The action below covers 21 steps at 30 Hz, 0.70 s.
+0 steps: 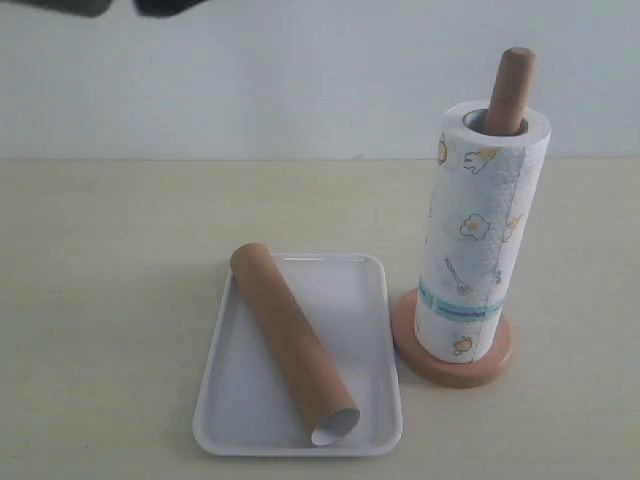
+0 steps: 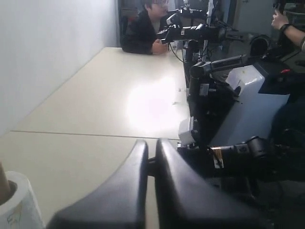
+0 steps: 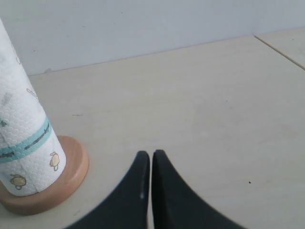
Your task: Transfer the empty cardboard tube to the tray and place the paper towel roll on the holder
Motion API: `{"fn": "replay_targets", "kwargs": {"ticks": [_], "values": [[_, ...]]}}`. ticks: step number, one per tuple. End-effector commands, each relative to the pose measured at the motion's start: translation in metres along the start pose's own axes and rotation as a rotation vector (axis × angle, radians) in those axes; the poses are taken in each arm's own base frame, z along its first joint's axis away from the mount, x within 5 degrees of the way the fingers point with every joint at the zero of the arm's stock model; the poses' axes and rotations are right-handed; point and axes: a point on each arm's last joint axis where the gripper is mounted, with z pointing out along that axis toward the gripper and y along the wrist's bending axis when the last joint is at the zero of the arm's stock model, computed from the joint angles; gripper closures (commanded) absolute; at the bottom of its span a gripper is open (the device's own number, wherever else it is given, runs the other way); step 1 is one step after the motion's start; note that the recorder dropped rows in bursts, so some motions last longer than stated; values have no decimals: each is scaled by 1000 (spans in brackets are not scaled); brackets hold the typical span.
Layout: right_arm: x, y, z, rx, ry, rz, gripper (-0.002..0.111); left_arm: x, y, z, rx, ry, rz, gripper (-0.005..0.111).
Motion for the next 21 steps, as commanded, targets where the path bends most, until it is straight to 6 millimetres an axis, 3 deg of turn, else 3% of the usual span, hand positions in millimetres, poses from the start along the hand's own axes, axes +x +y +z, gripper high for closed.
{"fn": "replay_targets", "kwargs": {"ticks": [1, 4, 8, 21], "values": [[-1, 0, 0, 0, -14, -7, 107, 18, -23, -21, 21, 15, -6, 103], [-1, 0, 0, 0, -14, -7, 107, 39, -51, -39, 109, 37, -19, 103], [-1, 0, 0, 0, -14, -7, 107, 47, -70, -52, 185, 39, -7, 103], [-1, 0, 0, 0, -14, -7, 107, 45, -73, -55, 184, 27, 7, 103]]}}
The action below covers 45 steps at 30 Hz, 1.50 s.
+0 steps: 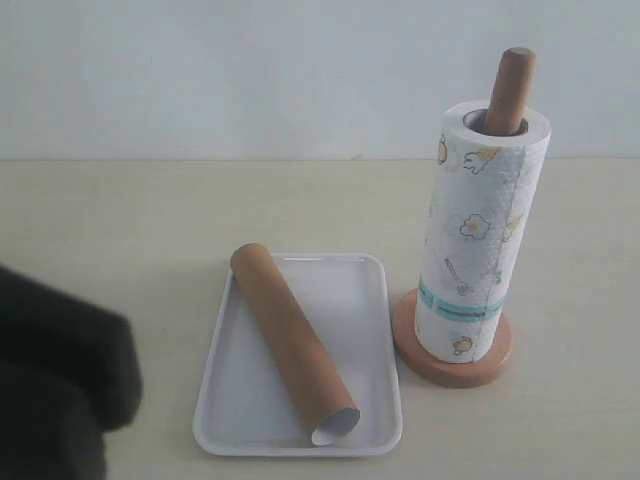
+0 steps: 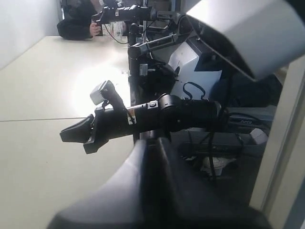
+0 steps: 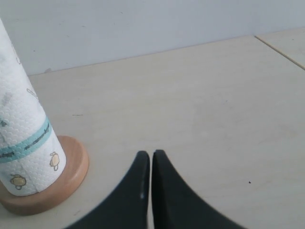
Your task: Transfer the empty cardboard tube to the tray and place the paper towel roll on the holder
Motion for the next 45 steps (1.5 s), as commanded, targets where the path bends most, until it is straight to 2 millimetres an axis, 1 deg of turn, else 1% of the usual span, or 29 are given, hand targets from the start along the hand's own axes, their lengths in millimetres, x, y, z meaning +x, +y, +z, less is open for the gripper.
{"fn": "replay_targets", "kwargs": {"ticks": [1, 4, 6, 10, 13, 16, 18, 22, 26, 29, 34, 39, 42, 45], "values": [[-1, 0, 0, 0, -14, -7, 107, 0, -1, -1, -2, -4, 0, 103], [-2, 0, 0, 0, -18, -7, 107, -1, -2, -2, -4, -8, 5, 103], [-1, 0, 0, 0, -16, -7, 107, -3, -5, -7, -32, -24, 26, 103], [-1, 0, 0, 0, -14, -7, 107, -12, -23, -25, -86, -77, 103, 103], [-1, 0, 0, 0, -14, -7, 107, -18, -44, -40, -127, -124, 185, 103], [-1, 0, 0, 0, -14, -7, 107, -22, -71, -58, -190, -183, 258, 103], [-1, 0, 0, 0, -14, -7, 107, -22, -93, -68, -225, -225, 311, 103], [-1, 0, 0, 0, -14, -7, 107, -17, -136, -82, -302, -302, 386, 103], [-1, 0, 0, 0, -14, -7, 107, -6, -171, -84, -357, -336, 480, 103], [-1, 0, 0, 0, -14, -7, 107, 3, -186, -78, -359, -304, 540, 103], [-1, 0, 0, 0, -14, -7, 107, 11, -188, -63, -329, -207, 528, 103], [-1, 0, 0, 0, -14, -7, 107, 15, -180, -60, -356, -196, 502, 103], [-1, 0, 0, 0, -14, -7, 107, 18, -171, -60, -384, -210, 471, 103], [-1, 0, 0, 0, -14, -7, 107, 17, -156, -64, -486, -276, 417, 103]]}}
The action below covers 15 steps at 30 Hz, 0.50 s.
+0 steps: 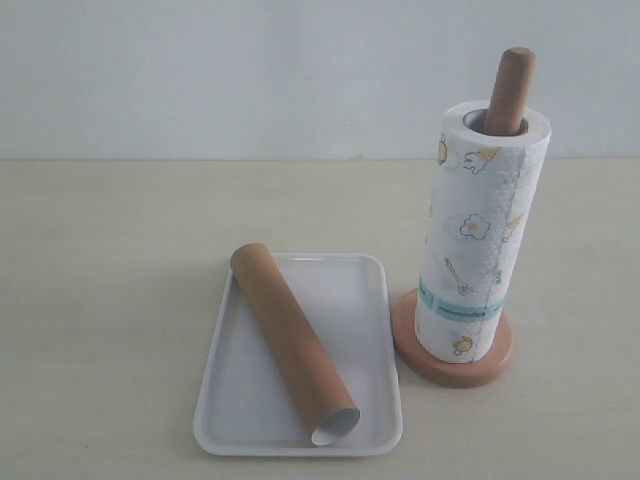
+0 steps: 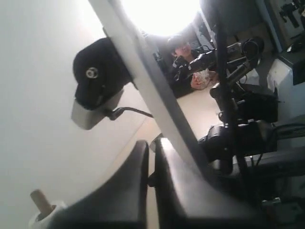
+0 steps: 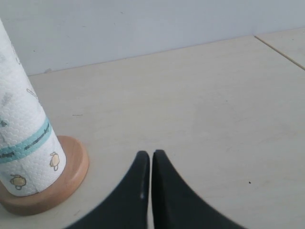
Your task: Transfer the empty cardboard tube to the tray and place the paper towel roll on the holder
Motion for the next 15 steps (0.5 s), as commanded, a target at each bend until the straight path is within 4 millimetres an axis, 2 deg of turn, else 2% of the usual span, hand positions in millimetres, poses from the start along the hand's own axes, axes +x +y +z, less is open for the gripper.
{"fn": "replay_targets", "kwargs": {"ticks": [1, 3, 8, 13, 15], "values": [[-1, 0, 0, 0, -14, -7, 107, 8, 22, 1, -199, -57, -122, 103], [-1, 0, 0, 0, -14, -7, 107, 9, 40, -3, -365, -156, -258, 103], [-1, 0, 0, 0, -14, -7, 107, 18, 66, -15, -567, -441, -537, 103], [-1, 0, 0, 0, -14, -7, 107, 42, 83, -25, -659, -666, -896, 103], [-1, 0, 0, 0, -14, -7, 107, 59, 89, -28, -683, -744, -1061, 103]]}}
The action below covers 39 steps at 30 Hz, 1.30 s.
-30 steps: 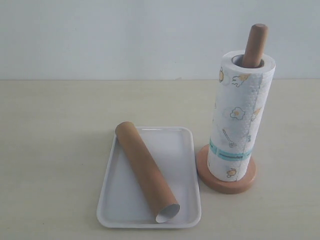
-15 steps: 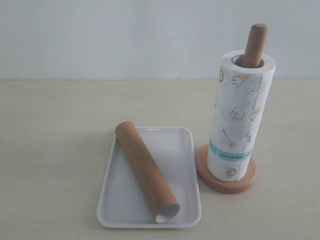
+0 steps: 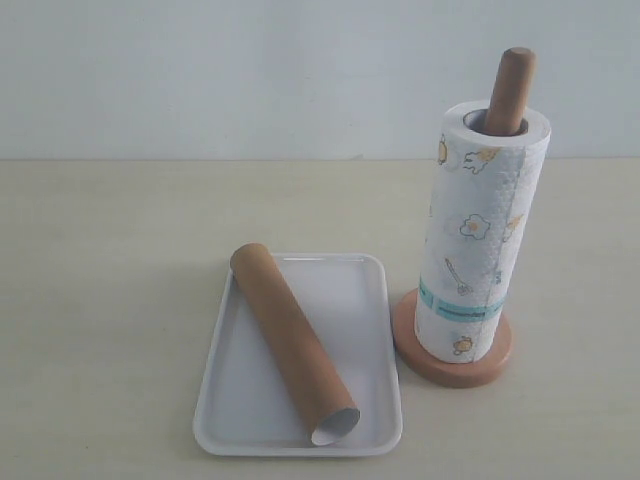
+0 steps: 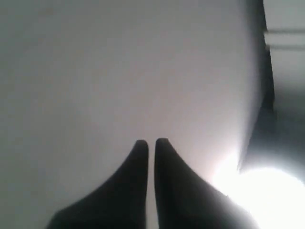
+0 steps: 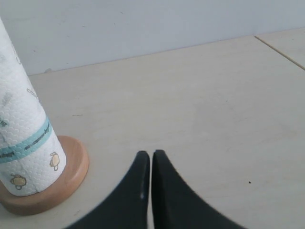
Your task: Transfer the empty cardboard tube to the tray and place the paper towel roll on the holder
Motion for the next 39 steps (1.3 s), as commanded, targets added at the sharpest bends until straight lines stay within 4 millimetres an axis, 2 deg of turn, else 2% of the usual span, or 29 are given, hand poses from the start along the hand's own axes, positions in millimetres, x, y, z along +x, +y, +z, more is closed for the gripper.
{"fn": "replay_targets", "kwargs": {"ticks": [1, 4, 7, 10, 14, 19, 21, 24, 27, 34, 39], "values": [[-1, 0, 0, 0, -14, -7, 107, 7, 35, -6, -144, -127, -369, 103], [-1, 0, 0, 0, -14, -7, 107, 19, 57, -11, -221, -148, -500, 103], [-1, 0, 0, 0, -14, -7, 107, 30, 71, -16, -265, -142, -489, 103], [-1, 0, 0, 0, -14, -7, 107, 36, 81, -20, -301, -135, -301, 103], [-1, 0, 0, 0, -14, -7, 107, 44, 98, -28, -395, -92, 73, 103], [-1, 0, 0, 0, -14, -7, 107, 69, 129, -46, -566, 154, 526, 103], [-1, 0, 0, 0, -14, -7, 107, 77, 138, -53, -616, 265, 606, 103], [-1, 0, 0, 0, -14, -7, 107, 86, 147, -61, -691, 421, 646, 103], [-1, 0, 0, 0, -14, -7, 107, 91, 151, -67, -738, 500, 629, 103], [-1, 0, 0, 0, -14, -7, 107, 98, 158, -75, -781, 570, 616, 103], [-1, 0, 0, 0, -14, -7, 107, 101, 162, -80, -815, 613, 669, 103]]}}
